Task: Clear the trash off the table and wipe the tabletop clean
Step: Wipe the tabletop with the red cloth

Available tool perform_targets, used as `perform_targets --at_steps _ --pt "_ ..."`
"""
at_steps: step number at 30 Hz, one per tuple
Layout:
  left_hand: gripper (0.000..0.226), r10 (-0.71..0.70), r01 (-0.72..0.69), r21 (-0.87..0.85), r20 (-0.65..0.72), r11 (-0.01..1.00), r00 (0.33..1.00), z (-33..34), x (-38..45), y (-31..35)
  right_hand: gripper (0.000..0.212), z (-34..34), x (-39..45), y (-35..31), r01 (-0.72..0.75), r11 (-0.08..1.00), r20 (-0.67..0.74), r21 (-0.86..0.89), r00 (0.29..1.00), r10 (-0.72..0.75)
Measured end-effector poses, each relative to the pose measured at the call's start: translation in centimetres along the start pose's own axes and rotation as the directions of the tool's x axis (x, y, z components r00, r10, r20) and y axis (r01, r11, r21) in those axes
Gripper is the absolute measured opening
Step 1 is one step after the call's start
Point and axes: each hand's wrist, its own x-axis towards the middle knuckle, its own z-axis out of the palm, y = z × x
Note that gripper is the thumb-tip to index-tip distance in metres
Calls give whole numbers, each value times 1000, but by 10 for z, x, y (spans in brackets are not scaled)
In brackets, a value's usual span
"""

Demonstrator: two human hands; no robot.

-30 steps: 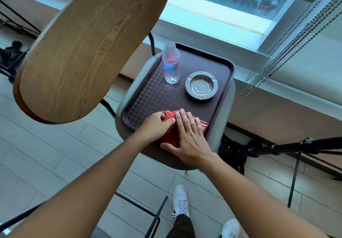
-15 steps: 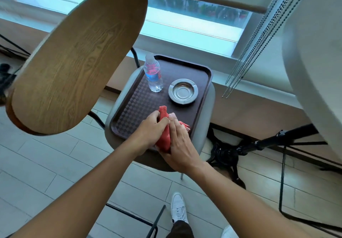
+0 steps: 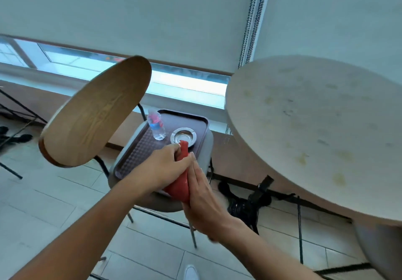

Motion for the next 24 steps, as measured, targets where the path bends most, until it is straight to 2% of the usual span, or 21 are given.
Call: perform_targets --at_steps 6,9,12,20,22,24 --pt "25 53 -40 210 -56 977 997 -8 -78 86 90 -78 -53 -63 -42 991 36 130 999 38" --pt "24 101 -67 279 -109 958 989 -11 -113 128 101 -122 -75 -83 -5 994 52 111 999 -1" --pt "23 153 -124 206 -129 971 980 -8 -144 169 109 -168 -96 -96 41 997 50 65 998 -45" --pt "19 295 -300 8 -205 954 933 16 -165 255 102 -273 -130 -90 78 993 -51 -94 995 -83" --pt "14 291 -315 -111 -192 942 937 28 -156 272 100 -294 -132 -76 74 981 -82 -181 993 -90" --pt "13 285 -303 -287 -103 909 953 41 -144 288 98 -314 -134 -56 20 958 -116 -287 992 -56"
